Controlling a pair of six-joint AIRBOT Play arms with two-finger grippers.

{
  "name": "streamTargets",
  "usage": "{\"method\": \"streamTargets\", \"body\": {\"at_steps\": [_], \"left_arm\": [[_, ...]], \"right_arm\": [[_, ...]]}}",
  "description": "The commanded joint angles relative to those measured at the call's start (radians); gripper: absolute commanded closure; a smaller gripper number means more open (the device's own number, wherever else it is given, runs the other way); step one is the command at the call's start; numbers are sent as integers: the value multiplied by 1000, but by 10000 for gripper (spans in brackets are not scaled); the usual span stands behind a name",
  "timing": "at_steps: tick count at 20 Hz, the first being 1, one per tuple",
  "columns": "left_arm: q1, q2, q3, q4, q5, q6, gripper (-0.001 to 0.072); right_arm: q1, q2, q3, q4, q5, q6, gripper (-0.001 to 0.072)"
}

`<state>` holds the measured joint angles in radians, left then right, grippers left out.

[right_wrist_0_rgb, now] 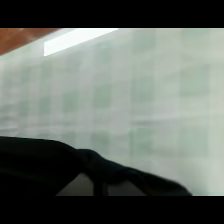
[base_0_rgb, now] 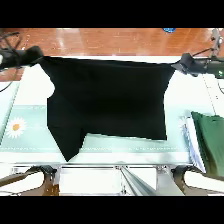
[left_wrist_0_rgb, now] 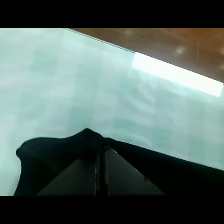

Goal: Fold the shirts.

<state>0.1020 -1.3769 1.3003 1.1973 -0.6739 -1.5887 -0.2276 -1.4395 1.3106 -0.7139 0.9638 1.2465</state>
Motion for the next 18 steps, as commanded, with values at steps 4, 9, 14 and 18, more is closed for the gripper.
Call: {"method": "streamTargets", "body": {"at_steps": [4,9,14,18], "left_arm": [[-44,-278,109,-9,-49,-111,690],[-8,-293,132,-7,-274,76,689],[52,-301,132,97,-537,141,690],[35,-332,117,96,-611,138,689]], "right_arm": [[1,-343,275,46,41,48,694],[-18,-352,277,-61,305,27,694],[-6,-352,220,-338,550,37,693],[1,-352,134,-309,431,43,693]]}}
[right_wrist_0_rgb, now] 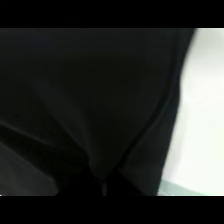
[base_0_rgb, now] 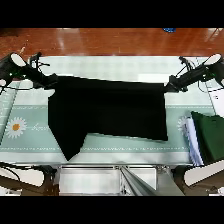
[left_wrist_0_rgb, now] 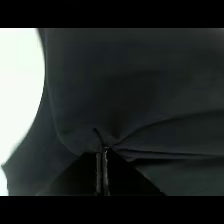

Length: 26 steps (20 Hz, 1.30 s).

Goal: Fold the shirts.

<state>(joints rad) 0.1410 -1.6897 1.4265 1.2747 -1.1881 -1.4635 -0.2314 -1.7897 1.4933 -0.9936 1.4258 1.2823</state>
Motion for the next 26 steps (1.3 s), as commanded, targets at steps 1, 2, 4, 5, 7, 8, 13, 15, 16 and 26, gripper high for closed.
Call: {"method": "streamTargets", "body": {"at_steps": [1,2,4,5,7,8,13,15,16,26], "left_arm": [[-13,-28,-17,19,-107,12,689],[-19,-41,-18,19,-125,12,688],[-18,-50,-17,29,-137,-48,477],[-13,-49,-5,32,-156,-75,202],[12,-45,48,35,-243,-77,199],[31,-32,72,35,-291,-73,198],[161,170,-110,35,-358,-23,198],[224,297,-316,34,-323,20,199],[255,349,-400,34,-313,39,199],[445,517,-893,-203,-104,88,200]], "right_arm": [[13,-3,-64,-23,-60,14,693],[22,-3,-76,-21,-75,20,693],[36,-3,-83,-23,-81,60,547],[36,-1,-81,-25,-62,80,287],[16,10,-64,-50,10,92,303],[-4,31,-64,-65,37,93,304],[-133,269,-233,-196,-57,192,304],[-156,410,-446,-108,-201,169,304],[-155,478,-556,-39,-263,122,304],[-151,640,-942,308,-331,-90,304]]}}
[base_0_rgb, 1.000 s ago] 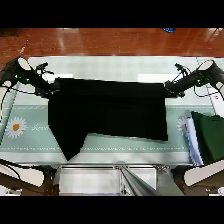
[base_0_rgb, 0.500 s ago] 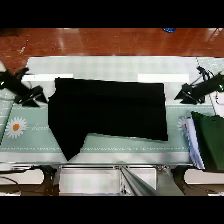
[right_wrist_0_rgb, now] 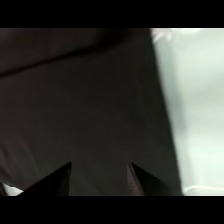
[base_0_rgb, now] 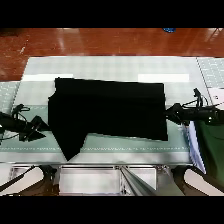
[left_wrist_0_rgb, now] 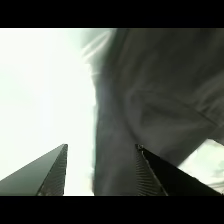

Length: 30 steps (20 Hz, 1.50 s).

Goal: Fold the shirts.

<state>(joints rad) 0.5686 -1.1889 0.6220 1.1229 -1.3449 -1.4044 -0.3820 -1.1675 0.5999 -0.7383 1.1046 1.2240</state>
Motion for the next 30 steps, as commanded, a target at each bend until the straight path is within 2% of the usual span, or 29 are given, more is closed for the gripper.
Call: {"method": "streamTargets", "body": {"at_steps": [1,7,10,11,12,15,17,20,24,28,29,30], "left_arm": [[13,16,-108,-58,63,32,199],[-66,16,-151,-213,194,75,200],[-150,9,-150,-200,189,111,218],[-163,9,-148,-200,190,110,395],[-164,9,-145,-202,185,110,694],[-164,10,-120,-204,146,111,689],[-164,10,-110,-204,139,111,689],[-164,10,-110,-204,135,110,689],[-164,10,-110,-210,129,110,689],[-164,10,-110,-286,125,148,689],[-164,10,-108,-290,125,148,689],[-164,10,-103,-290,125,150,689]], "right_arm": [[-1,18,-48,59,-11,-32,304],[-2,18,-48,67,-8,-30,305],[-13,18,-48,40,0,-27,305],[-37,19,-48,23,11,-22,305],[-72,19,-48,3,35,-22,305],[-200,33,-48,-177,151,12,305],[-223,60,-65,-303,179,129,305],[-197,76,-129,-308,218,130,305],[-108,59,-185,-307,171,129,305],[-42,23,-182,-180,19,93,305],[-26,10,-179,-143,-11,76,318],[-9,-8,-166,-127,-14,54,398]]}}
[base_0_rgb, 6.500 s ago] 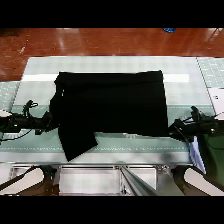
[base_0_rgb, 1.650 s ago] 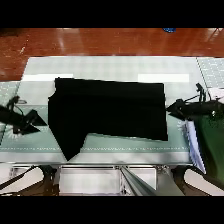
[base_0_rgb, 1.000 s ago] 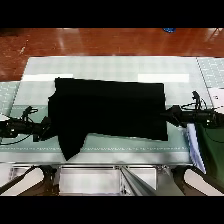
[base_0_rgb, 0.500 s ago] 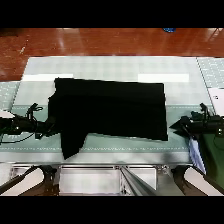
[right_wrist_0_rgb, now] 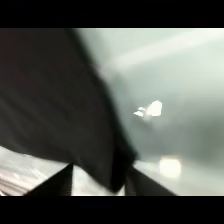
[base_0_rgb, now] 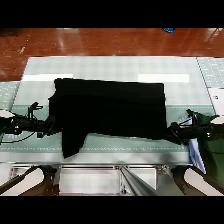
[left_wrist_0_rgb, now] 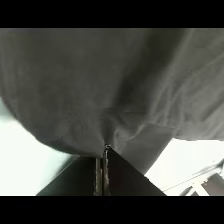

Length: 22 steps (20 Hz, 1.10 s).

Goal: Fold the shirts.

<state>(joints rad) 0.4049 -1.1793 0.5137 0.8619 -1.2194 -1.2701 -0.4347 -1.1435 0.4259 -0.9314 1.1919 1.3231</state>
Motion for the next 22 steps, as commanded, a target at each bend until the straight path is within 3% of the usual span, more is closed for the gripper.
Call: {"method": "streamTargets", "body": {"at_steps": [1,3,7,11,18,22], "left_arm": [[0,0,14,-29,-6,27,689],[0,0,48,-28,-18,29,689],[0,0,205,-47,-42,20,689],[-31,-61,401,-99,-17,8,690],[-147,-459,825,-99,-17,-127,690],[-187,-642,1065,-100,-31,-210,690]], "right_arm": [[58,-45,26,68,-100,-49,502],[70,-45,81,77,-87,-80,686],[70,-45,262,85,32,-117,693],[70,-74,426,90,13,-97,693],[71,-366,679,274,-19,-105,693],[71,-492,783,291,-14,-105,693]]}}
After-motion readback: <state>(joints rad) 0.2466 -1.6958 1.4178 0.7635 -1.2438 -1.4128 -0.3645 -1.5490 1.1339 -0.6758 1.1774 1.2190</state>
